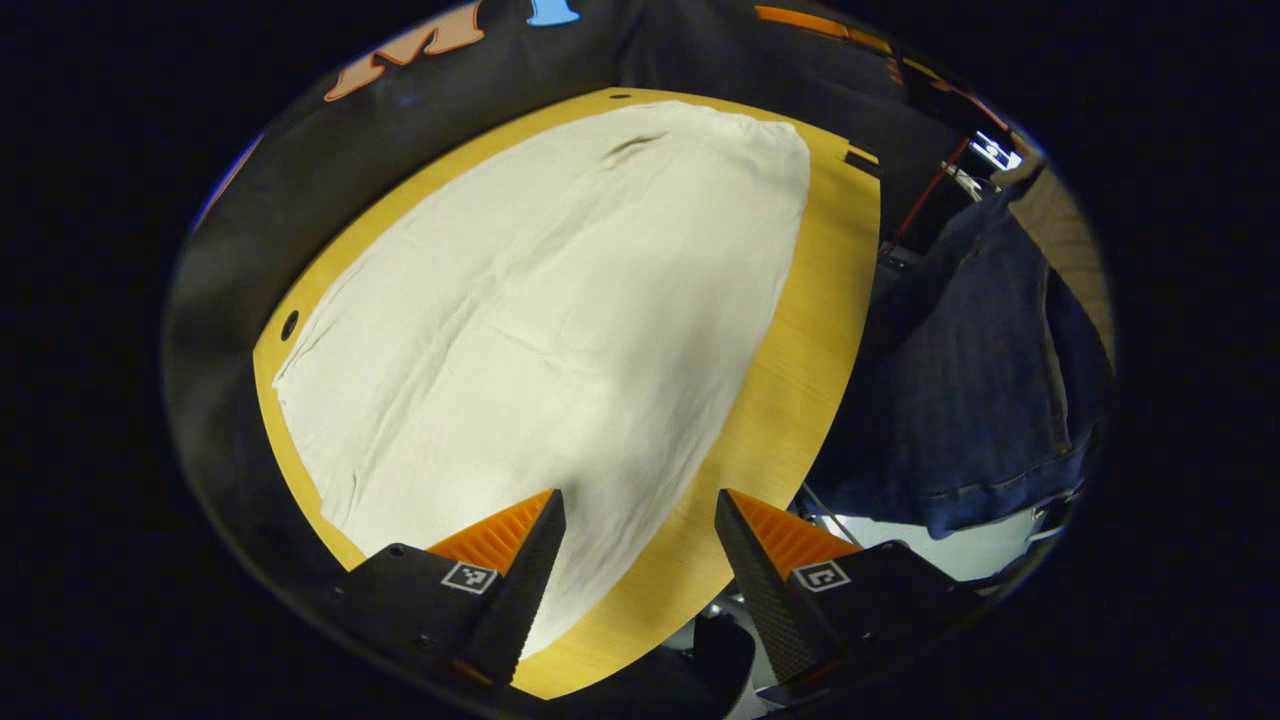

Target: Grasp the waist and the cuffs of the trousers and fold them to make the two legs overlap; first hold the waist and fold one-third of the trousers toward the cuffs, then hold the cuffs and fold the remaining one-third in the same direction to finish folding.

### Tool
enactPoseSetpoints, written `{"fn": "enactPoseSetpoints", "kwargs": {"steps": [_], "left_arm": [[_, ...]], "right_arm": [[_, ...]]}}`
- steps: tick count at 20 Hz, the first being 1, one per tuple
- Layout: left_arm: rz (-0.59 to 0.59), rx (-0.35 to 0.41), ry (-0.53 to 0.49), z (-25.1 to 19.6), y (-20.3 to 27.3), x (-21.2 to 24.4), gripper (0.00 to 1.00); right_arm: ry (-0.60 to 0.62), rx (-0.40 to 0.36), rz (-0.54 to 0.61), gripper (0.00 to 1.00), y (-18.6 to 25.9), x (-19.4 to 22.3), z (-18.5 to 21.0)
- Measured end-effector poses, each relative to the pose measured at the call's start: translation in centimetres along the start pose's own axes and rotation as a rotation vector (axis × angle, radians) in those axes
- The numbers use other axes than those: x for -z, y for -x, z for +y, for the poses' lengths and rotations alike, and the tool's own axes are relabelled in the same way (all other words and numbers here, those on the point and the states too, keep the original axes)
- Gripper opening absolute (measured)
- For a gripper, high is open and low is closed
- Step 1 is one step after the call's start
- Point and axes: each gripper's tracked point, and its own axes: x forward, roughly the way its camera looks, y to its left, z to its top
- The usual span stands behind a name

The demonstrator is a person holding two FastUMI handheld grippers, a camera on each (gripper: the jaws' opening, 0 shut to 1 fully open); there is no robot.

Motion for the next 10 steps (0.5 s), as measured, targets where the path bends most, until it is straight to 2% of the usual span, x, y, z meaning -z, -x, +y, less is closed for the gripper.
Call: {"fn": "enactPoseSetpoints", "kwargs": {"steps": [4,10], "left_arm": [[0.106,0.036,-0.028,0.5,-0.3,3.2,0.88],[0.205,0.029,-0.097,2.0,-0.6,5.7,0.82]], "right_arm": [[0.008,0.007,0.019,0.98,0.0,0.5,-0.4],[0.011,0.006,0.042,0.98,-0.6,1.1,-0.9]]}}
